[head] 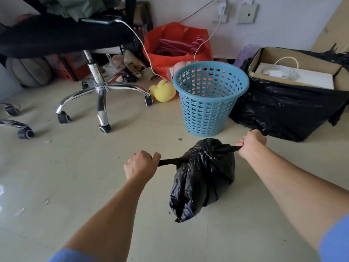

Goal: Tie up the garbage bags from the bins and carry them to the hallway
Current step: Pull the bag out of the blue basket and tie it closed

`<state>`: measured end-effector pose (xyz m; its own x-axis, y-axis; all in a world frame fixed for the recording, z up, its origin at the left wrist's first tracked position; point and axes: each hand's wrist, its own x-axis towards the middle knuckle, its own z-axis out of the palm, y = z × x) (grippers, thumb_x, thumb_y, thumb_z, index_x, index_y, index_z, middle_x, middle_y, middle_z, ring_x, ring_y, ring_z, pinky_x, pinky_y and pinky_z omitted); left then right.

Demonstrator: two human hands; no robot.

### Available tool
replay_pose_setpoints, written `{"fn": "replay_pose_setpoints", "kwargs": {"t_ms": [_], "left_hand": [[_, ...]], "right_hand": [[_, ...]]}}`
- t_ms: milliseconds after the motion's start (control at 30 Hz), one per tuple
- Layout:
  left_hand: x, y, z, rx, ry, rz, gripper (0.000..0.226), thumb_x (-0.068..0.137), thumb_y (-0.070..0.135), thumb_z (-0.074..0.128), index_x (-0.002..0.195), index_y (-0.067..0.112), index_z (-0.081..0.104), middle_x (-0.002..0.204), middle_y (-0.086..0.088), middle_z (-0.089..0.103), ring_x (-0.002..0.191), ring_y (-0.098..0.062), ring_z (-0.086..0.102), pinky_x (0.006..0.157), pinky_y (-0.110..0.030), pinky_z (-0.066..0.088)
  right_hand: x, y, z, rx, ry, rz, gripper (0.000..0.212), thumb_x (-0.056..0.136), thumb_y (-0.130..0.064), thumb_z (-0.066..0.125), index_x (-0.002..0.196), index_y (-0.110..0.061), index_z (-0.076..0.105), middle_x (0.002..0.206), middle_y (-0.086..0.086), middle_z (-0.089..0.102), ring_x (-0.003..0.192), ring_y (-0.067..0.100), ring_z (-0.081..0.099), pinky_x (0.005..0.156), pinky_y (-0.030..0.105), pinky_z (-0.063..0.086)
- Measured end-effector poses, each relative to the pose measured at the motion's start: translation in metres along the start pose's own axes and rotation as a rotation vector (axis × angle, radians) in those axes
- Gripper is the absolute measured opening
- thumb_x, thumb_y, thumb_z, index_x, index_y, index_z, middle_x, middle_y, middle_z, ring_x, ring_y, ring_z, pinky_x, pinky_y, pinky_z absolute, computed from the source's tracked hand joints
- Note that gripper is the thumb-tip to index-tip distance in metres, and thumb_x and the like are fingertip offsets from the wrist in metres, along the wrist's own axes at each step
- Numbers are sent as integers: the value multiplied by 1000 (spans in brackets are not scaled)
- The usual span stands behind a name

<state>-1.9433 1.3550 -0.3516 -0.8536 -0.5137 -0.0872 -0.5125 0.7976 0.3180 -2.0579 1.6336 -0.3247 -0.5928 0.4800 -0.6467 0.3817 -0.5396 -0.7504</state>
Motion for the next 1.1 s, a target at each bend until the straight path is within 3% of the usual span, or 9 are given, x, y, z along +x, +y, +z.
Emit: {"fn": "replay_pose_setpoints", "kwargs": {"t_ms": [133,200,267,400,567,667,867,1000,1100], "left_hand": [[10,9,1,-688,-273,-207,43,80,50,67,61,13,53,59,-3,45,54,-21,41,55,-28,30],[11,14,1,-1062,-391,-293,30,81,41,71,76,13,61,74,-5,55,66,-19,52,60,-28,36],[11,22,1,-1298,-468,-357,18,88,32,66,84,16,59,88,-4,62,89,-19,61,74,-34,45],[8,40,-2,-1593,-557,-418,18,98,28,51,87,15,50,97,-10,70,100,-21,65,97,-42,41],[6,60,-3,-1683,-528,-448,16,100,23,49,92,10,43,62,-9,49,61,-27,56,75,-39,53],[9,58,-2,-1645,-472,-522,21,100,23,47,82,13,42,58,-3,36,50,-19,37,60,-31,42],[20,41,-14,-1726,-378,-611,28,102,18,41,75,12,38,59,-3,28,47,-18,30,54,-30,41],[20,41,-14,-1557,-406,-555,25,101,20,46,77,12,41,60,-5,36,48,-19,39,65,-36,47],[23,42,-19,-1454,-367,-515,20,100,24,48,83,13,46,65,-5,47,54,-19,47,65,-36,51]], "right_hand": [[-8,7,0,-176,-160,-62,36,97,-38,48,77,-9,50,65,5,50,51,19,44,55,29,48],[-4,21,-3,-449,-295,-40,70,73,-71,63,106,-9,61,96,9,69,87,26,64,93,42,51],[-12,33,-9,-673,-367,-9,114,48,-81,72,138,-14,49,131,8,60,118,30,58,106,46,41],[-27,55,-8,-837,-347,-339,63,82,-55,67,120,-6,61,124,11,63,112,30,58,91,34,44],[-50,49,14,-709,-398,-678,42,96,-36,57,66,-6,50,60,-1,47,60,19,44,61,33,34],[-67,40,28,-502,-526,-567,28,101,-25,49,85,-7,63,69,-1,69,71,8,58,73,25,44],[-58,40,30,-398,-480,-358,28,101,-21,50,79,-13,64,63,0,73,86,23,62,101,47,48],[-82,27,40,-421,-616,-507,25,101,-19,49,82,-18,65,86,0,77,99,20,70,77,33,51],[-98,21,51,-468,-792,-626,21,101,-13,47,93,-13,66,91,1,75,81,14,71,57,20,42]]}}
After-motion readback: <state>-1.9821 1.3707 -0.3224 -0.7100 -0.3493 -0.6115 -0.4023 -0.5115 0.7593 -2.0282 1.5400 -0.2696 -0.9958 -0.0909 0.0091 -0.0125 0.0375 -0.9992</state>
